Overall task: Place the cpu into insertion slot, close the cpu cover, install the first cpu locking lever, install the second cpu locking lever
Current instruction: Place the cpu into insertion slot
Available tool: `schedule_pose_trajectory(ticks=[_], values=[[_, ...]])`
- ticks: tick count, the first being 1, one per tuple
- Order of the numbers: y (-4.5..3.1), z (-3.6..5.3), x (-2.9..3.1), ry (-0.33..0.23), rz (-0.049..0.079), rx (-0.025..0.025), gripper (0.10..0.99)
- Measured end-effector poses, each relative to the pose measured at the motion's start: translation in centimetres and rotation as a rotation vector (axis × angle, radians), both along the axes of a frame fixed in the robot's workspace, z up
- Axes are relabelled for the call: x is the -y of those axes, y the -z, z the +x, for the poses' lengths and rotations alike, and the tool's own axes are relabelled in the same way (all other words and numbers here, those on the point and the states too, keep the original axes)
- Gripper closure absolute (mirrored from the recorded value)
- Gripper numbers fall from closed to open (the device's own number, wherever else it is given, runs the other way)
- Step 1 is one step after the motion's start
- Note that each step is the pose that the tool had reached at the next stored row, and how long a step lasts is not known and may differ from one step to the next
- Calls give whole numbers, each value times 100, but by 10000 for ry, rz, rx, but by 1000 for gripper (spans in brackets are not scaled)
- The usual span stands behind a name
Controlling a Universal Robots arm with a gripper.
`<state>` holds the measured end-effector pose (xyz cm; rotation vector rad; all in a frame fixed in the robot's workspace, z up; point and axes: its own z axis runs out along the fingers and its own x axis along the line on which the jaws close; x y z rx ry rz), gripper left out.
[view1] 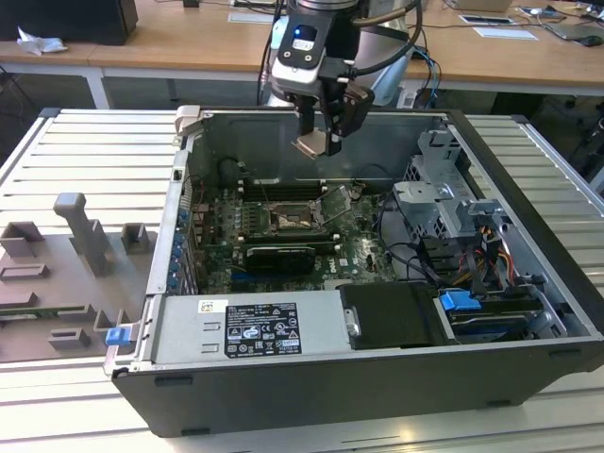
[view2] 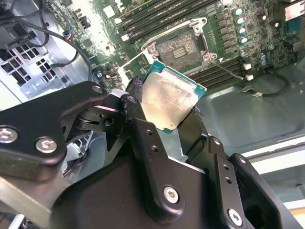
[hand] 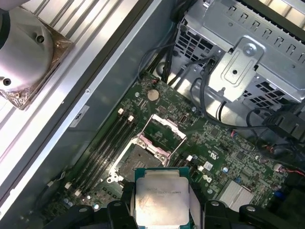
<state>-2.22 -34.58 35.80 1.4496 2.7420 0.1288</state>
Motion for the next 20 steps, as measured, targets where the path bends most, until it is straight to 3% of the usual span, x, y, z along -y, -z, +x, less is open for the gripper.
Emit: schedule_pose_trajectory(ticks=[14, 20], values=[[14, 0, 0, 1254, 0, -4, 549], [22, 0, 0, 1546, -1, -7, 549]])
